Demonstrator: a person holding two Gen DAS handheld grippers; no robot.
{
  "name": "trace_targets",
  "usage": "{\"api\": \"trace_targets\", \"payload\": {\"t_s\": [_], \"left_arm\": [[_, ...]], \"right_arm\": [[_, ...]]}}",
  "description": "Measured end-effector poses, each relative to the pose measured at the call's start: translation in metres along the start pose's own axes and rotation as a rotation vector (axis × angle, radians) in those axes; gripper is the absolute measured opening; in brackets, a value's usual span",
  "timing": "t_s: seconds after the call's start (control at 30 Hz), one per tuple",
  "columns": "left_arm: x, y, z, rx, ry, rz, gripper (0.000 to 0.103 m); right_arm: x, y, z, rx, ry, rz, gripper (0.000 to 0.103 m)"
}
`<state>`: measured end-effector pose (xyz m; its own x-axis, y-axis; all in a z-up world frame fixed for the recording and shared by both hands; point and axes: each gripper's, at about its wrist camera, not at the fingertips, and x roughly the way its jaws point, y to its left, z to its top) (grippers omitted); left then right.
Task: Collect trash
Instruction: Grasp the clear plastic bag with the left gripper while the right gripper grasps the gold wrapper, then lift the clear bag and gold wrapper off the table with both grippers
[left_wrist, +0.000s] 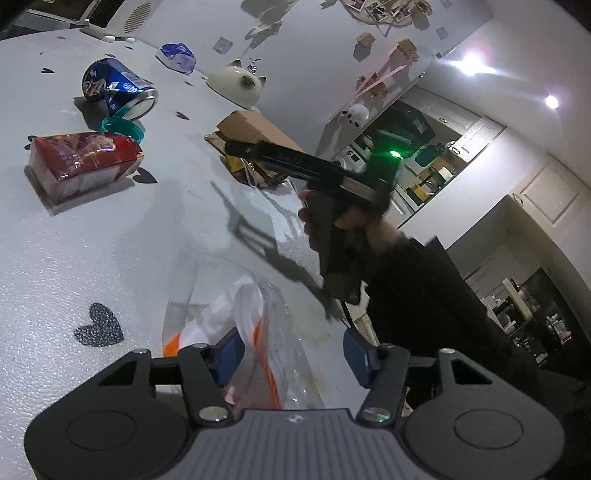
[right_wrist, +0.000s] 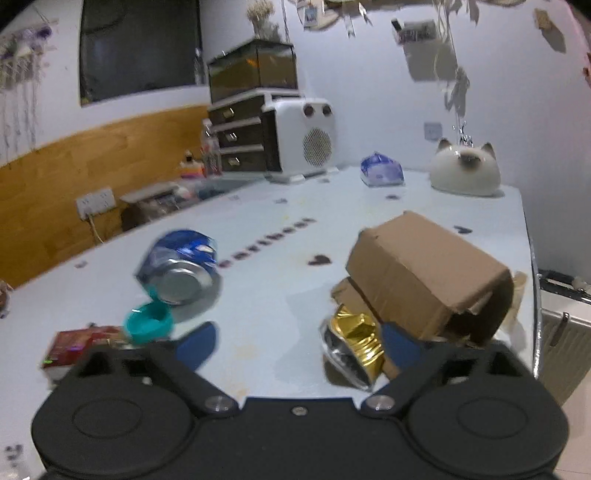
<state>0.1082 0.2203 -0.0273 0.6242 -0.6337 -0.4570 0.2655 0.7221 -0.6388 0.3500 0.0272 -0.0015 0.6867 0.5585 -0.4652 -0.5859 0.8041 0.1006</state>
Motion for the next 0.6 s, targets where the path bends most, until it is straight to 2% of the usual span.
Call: {"api": "trace_targets", "payload": {"t_s": [0.07,0.13,0.23,0.3,0.6], "left_arm": [[0.001,0.001,0.000,0.004,-0.001,0.009,0.055],[0.001,-0.001,0.000,0.017,-0.003,0.026,0.052],[0.001,-0.004,0.000,0.033,-0.006,0.050,0.049],[0.001,-0.005,0.000,0.038,-0.008,0.057,0.049],[-0.003,-0.011,0.000,0.077,-0.023,0.075,0.049]], "right_arm": [[0.014,-0.003,0.003,0.011,0.055,-0.024,0.067],[0.021,-0.007,0.004,0.027,0.082,-0.030,0.044],[0.021,-0.003,0.001,0.006,0.097,-0.033,0.023],[0.015,0.002,-0.002,-0.011,0.098,-0.025,0.017],[-0.041,0.027,-0.032,-0.027,0.081,0.028,0.016]]}}
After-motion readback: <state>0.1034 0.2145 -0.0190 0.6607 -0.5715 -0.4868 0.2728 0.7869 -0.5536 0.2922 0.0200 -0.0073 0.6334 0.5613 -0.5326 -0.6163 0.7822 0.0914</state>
